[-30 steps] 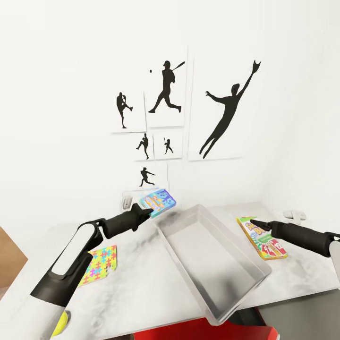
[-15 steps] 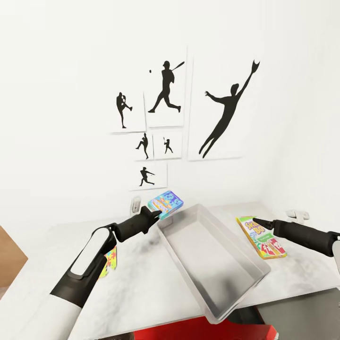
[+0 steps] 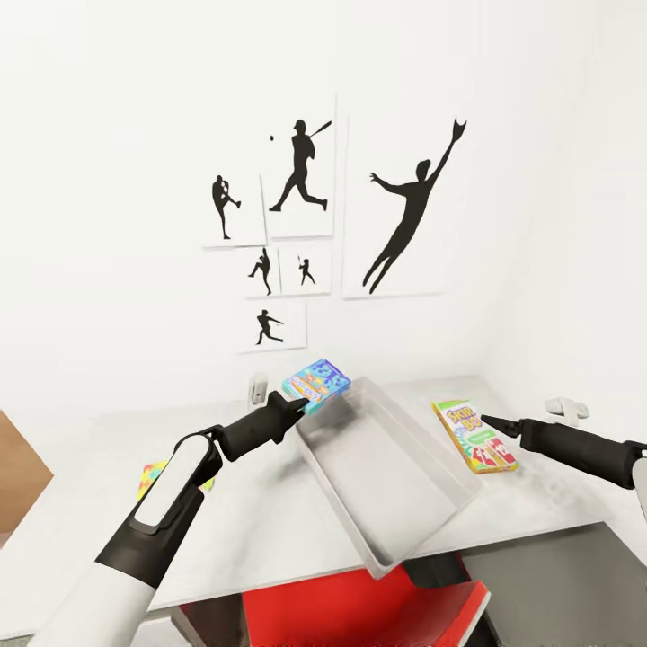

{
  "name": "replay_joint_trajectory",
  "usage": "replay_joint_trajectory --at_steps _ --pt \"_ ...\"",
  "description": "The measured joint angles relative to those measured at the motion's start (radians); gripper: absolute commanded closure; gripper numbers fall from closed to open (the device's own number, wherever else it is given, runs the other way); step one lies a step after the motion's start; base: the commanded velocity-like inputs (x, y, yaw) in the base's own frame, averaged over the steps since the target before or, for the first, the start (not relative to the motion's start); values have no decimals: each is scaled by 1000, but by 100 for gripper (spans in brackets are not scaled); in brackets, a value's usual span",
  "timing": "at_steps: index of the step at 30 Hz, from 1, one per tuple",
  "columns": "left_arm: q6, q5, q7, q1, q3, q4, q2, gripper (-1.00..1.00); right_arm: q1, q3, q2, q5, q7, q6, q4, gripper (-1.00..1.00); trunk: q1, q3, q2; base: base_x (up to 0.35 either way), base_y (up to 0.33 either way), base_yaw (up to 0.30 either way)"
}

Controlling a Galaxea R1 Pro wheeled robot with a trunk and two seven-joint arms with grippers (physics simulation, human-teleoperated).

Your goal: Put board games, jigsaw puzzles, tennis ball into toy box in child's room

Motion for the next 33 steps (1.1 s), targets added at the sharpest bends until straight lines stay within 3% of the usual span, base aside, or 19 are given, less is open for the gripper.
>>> replay_joint_trajectory --at_steps 13,19,23,33 --pt "1 -1 3 -4 0 1 1 100 -2 0 -3 1 0 0 0 -100 0 0 0 -17 -14 -6" --pt "15 2 19 -22 2 9 15 100 -2 0 -2 0 0 0 0 -100 0 0 0 -2 -2 -148" --pt "35 5 49 -58 3 47 28 100 -2 0 -1 0 0 0 0 -100 0 0 0 -1 -1 -116" --pt "85 12 104 -121 3 146 33 100 -3 1 -2 1 0 0 0 -100 0 0 0 0 0 -40"
